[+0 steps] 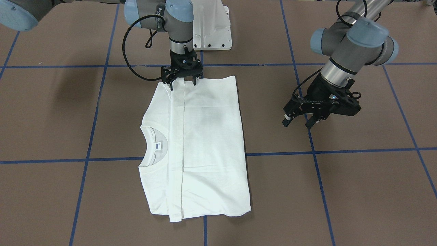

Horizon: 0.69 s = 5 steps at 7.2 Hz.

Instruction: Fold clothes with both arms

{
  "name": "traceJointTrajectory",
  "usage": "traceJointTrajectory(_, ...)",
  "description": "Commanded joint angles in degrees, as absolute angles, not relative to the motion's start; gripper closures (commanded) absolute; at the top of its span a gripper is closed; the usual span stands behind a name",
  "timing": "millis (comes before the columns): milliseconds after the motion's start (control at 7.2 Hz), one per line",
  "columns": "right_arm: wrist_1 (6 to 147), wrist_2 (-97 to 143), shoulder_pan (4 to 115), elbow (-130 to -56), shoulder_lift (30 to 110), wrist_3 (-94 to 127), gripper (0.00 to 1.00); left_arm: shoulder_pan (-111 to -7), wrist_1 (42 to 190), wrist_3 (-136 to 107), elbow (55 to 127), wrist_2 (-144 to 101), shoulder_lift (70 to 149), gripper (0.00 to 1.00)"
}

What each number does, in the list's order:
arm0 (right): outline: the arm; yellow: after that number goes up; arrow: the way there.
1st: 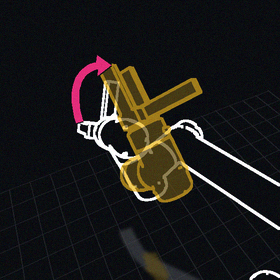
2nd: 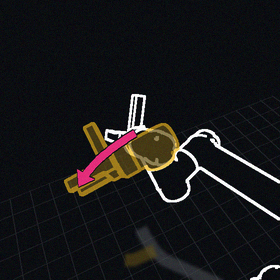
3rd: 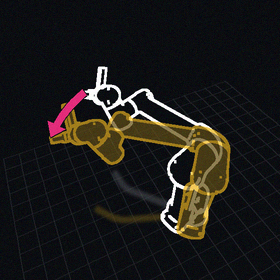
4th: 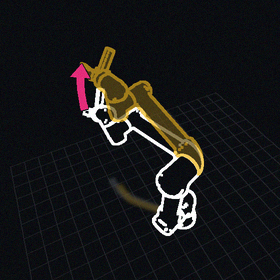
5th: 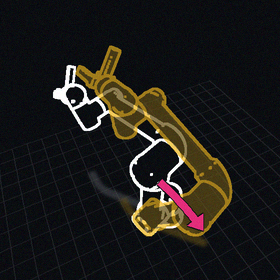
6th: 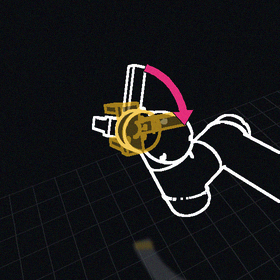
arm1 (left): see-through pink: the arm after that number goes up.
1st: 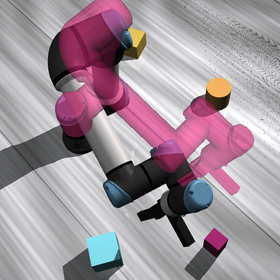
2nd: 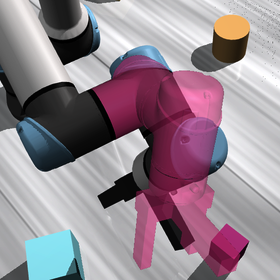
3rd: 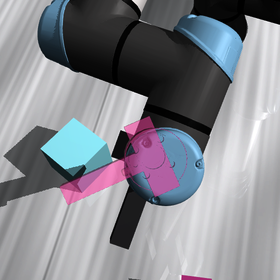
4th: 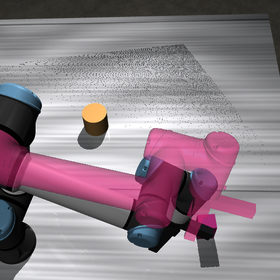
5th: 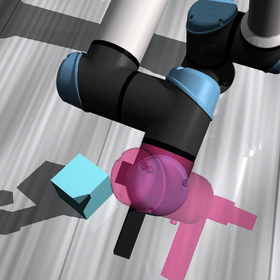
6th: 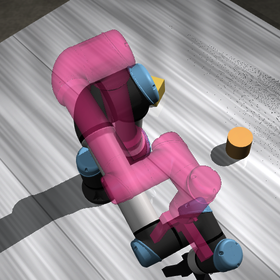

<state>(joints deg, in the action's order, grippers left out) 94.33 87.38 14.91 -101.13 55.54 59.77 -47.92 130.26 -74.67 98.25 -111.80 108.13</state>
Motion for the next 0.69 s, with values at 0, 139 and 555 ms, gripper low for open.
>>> traceJointTrajectory(0, 96.1, 87.3, 14.4, -101.1, 55.7, 59.7, 0.0, -47.9, 130.3, -74.7, 97.6, -111.8, 108.3, 0.0)
traceJointTrajectory(139, 96.2, 87.3, 14.4, -101.2, 55.8, 59.8, 0.0, -47.8, 130.6, -74.7, 96.9, -111.8, 108.3, 0.0)
traceJointTrajectory(555, 96.6, 87.2, 14.9, -101.1, 56.7, 59.7, 0.0, -47.7, 131.0, -74.8, 96.5, -111.8, 108.4, 0.0)
